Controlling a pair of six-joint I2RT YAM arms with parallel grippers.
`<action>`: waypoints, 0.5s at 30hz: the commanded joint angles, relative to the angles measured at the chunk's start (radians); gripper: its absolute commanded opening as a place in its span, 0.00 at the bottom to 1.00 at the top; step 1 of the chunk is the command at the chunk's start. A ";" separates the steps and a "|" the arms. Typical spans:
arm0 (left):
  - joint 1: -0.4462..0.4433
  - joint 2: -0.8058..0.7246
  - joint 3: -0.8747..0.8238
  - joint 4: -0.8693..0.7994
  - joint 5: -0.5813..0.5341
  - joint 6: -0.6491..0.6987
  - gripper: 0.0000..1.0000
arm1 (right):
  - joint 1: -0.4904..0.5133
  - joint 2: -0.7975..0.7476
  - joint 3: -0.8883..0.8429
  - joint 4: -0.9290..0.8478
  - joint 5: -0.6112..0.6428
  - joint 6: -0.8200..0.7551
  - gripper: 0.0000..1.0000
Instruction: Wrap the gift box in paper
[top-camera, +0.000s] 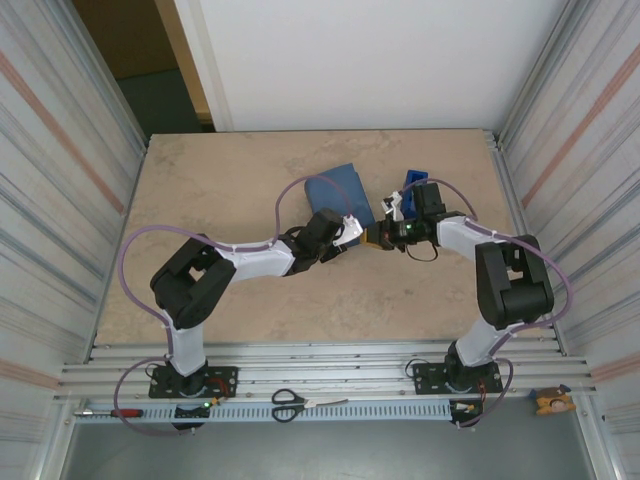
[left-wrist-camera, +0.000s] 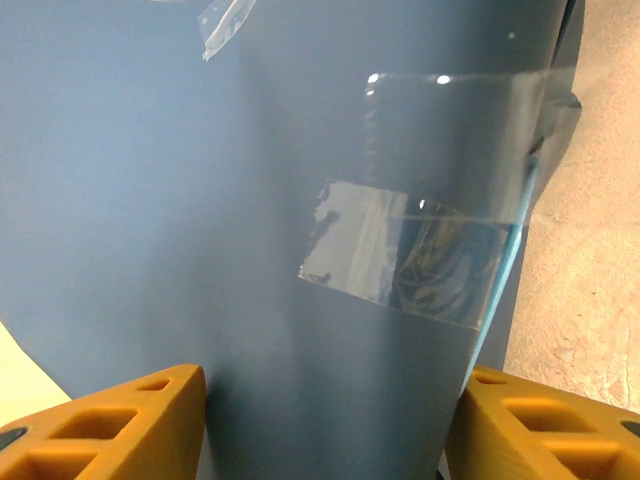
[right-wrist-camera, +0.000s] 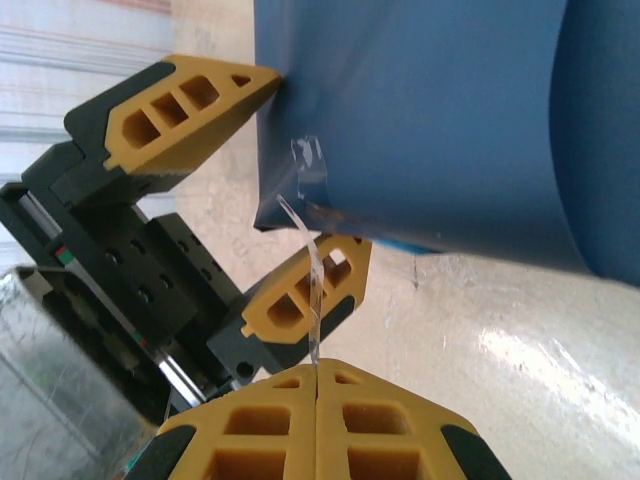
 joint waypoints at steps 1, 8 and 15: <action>-0.007 0.045 -0.010 -0.090 0.015 -0.030 0.61 | 0.019 0.029 0.002 0.075 -0.016 0.039 0.00; -0.007 0.043 -0.011 -0.090 0.015 -0.029 0.61 | 0.030 0.078 -0.021 0.171 -0.005 0.088 0.00; -0.006 0.042 -0.007 -0.095 0.015 -0.027 0.61 | 0.044 0.114 -0.030 0.239 0.065 0.147 0.00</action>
